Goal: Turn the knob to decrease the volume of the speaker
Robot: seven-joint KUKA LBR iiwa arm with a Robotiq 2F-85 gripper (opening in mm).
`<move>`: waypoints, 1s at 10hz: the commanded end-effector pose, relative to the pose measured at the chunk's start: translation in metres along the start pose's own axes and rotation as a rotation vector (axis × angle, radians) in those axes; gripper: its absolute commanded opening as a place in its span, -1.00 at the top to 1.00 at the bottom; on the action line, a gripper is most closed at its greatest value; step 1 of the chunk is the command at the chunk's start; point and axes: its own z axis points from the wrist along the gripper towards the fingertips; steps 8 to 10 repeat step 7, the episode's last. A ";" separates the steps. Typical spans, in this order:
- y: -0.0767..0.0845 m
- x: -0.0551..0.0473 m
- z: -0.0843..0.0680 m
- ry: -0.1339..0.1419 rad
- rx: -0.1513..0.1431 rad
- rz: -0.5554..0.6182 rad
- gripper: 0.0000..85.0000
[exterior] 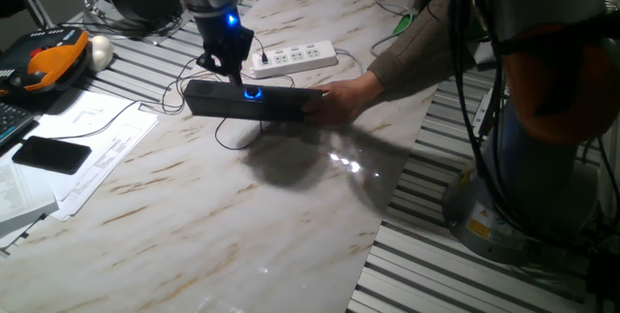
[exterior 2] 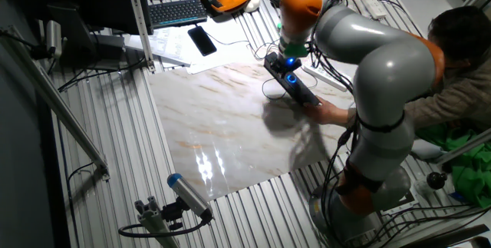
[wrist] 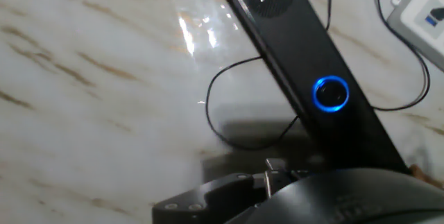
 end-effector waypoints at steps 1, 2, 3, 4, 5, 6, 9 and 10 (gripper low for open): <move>0.007 0.009 -0.001 -0.007 0.006 -0.001 1.00; 0.010 0.016 -0.001 -0.005 0.005 0.000 1.00; 0.012 0.020 0.000 -0.001 -0.007 -0.001 1.00; 0.015 0.024 0.004 -0.001 -0.028 0.002 1.00; 0.017 0.028 0.006 -0.003 -0.026 -0.001 1.00; 0.018 0.032 0.007 0.007 -0.037 -0.002 1.00; 0.019 0.037 0.008 0.011 -0.039 -0.002 1.00; 0.019 0.037 0.008 0.011 -0.039 -0.002 1.00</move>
